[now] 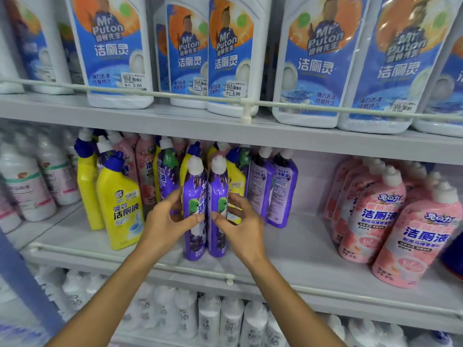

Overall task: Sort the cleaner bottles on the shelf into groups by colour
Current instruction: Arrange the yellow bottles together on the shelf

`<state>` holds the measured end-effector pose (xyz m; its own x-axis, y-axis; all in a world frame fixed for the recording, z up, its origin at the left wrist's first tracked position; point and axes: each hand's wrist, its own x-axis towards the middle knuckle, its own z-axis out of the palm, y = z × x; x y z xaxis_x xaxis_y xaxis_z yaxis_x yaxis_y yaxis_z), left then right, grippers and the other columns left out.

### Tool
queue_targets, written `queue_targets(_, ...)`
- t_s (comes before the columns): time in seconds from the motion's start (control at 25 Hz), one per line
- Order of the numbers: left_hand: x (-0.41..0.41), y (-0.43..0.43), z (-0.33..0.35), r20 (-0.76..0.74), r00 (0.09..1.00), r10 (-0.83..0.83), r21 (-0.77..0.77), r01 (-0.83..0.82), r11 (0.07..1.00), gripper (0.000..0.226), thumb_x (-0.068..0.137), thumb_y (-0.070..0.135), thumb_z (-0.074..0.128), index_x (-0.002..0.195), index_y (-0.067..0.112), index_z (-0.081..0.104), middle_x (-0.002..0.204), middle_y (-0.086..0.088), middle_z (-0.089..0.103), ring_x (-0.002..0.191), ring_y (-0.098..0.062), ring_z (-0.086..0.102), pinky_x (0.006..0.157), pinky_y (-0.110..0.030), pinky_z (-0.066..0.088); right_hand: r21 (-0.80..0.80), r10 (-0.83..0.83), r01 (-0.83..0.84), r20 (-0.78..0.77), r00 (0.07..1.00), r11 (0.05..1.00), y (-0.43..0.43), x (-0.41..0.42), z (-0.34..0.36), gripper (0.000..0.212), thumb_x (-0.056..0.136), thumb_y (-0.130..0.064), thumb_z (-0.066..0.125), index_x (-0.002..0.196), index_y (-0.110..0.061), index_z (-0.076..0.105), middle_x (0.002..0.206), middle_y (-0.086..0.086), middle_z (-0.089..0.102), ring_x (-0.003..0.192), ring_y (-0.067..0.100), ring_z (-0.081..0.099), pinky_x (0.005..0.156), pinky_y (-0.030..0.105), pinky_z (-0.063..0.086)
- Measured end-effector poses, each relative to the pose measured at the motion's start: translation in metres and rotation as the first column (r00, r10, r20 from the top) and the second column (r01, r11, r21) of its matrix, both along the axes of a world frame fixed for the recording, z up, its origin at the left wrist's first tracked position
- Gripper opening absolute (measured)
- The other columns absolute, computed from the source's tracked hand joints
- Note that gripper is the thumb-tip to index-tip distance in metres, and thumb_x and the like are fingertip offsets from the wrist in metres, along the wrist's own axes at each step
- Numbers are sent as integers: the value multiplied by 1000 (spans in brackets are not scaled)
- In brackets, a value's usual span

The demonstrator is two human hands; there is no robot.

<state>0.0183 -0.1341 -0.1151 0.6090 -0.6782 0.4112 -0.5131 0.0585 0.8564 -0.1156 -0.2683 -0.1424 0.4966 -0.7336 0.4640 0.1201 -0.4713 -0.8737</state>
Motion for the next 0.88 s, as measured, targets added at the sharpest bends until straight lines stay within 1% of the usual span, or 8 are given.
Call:
queue_targets(0.08,18,22,1,2,998,65,-4,-64,998,56,78,19,86,126,38,62,104,16,76,97,-6,70,86,-35,58,-15,31,-31,9,999,999,18,29,0,53,80,-25,87,128,-23,65,117,-17,70,102,0,68,81,13,55)
queue_targets(0.16,33,43,0,-9,993,120,-22,-120,993,58,79,14,85,129,34,62,105,14,76,93,-6,71,84,-36,60,-2,62,-62,17,998,998,35,58,1,54,79,-26,88,128,-22,66,119,-12,70,99,-2,68,78,11,54)
queue_targets(0.24,46,57,-1,-23,981,190,-34,-191,981,58,80,11,85,131,27,63,103,13,76,90,-4,72,80,-41,62,8,91,-91,14,996,996,51,82,0,52,80,-26,87,127,-21,66,115,-17,70,97,-6,68,80,15,56)
queue_targets(0.32,59,66,-2,-5,966,259,-31,-259,965,56,79,15,86,129,28,63,99,12,77,88,-5,71,75,-44,62,39,119,-121,29,992,992,61,100,-2,50,82,-25,85,128,-19,66,111,-20,71,98,-7,67,85,19,57)
queue_targets(0.48,78,68,-7,28,941,338,-5,-338,941,58,73,30,91,123,26,61,101,9,76,92,-9,72,76,-46,62,74,109,-112,32,993,991,68,117,-5,50,84,-23,84,130,-17,65,106,-33,62,97,-21,60,82,3,46)
queue_targets(0.6,80,63,-10,36,911,411,-3,-412,911,51,72,32,91,112,20,62,102,7,75,92,-8,71,77,-44,61,102,111,-112,15,994,988,66,122,-4,52,84,-25,84,132,-18,64,107,-29,62,96,-22,59,80,2,45)
queue_targets(0.76,70,57,-10,-2,875,484,-23,-484,875,47,74,30,90,111,15,65,99,3,74,89,-11,70,79,-44,60,125,155,-150,-29,987,981,61,119,4,53,84,-21,84,132,-13,62,102,-30,60,88,-28,56,74,-1,44)
queue_targets(0.88,56,54,-7,-34,848,529,-44,-530,847,44,76,25,88,112,13,66,95,3,72,83,-6,67,79,-43,60,133,220,-208,-87,972,969,55,112,6,52,85,-20,83,132,-13,62,109,-15,65,87,-24,57,76,1,45)
